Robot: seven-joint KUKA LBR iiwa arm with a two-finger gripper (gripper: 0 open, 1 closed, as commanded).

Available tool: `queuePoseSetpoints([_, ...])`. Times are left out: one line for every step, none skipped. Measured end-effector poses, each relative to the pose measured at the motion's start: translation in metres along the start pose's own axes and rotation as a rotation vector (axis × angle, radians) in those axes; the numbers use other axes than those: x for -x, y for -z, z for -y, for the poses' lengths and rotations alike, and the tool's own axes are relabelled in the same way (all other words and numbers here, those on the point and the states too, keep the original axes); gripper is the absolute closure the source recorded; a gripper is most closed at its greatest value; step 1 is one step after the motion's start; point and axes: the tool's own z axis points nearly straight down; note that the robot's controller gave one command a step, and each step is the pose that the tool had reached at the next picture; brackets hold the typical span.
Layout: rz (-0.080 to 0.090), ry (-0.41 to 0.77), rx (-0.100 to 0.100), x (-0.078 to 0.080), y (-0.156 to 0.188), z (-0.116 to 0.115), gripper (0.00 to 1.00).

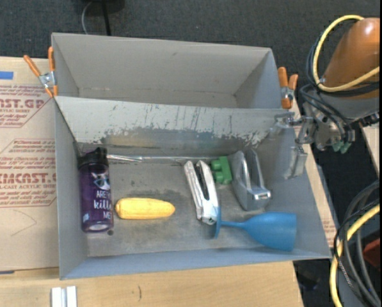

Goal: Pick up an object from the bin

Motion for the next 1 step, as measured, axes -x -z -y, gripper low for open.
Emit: queuePoseSetpoints([0.008,0.002,-0.001,0.0014,0.0052,-0.0008,0.00])
